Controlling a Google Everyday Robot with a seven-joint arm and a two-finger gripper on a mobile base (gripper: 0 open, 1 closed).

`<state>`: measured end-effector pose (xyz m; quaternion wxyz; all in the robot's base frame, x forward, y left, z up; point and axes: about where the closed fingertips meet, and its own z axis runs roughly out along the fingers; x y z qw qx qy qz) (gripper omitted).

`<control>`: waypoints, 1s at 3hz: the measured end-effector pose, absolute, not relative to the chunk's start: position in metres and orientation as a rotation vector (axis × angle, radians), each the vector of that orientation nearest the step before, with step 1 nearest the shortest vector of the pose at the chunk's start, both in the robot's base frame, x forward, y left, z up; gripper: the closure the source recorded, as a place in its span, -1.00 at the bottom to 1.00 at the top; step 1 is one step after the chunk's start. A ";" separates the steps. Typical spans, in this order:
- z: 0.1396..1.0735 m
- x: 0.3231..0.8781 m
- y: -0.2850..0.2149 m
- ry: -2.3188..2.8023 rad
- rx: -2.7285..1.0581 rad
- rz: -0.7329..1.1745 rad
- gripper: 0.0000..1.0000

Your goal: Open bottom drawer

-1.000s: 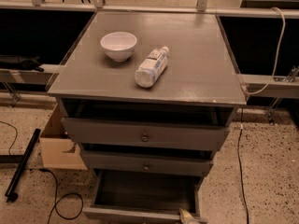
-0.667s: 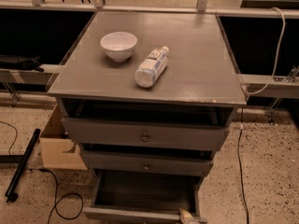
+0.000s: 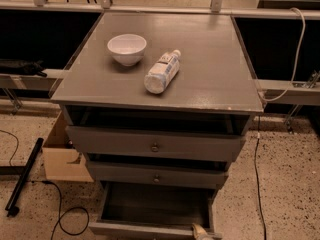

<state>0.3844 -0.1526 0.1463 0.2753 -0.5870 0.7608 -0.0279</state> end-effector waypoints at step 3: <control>0.169 0.392 -0.153 2.029 -1.587 -0.143 -1.00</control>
Offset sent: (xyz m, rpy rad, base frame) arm 0.0000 0.0000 0.0000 0.0000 0.0000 0.0000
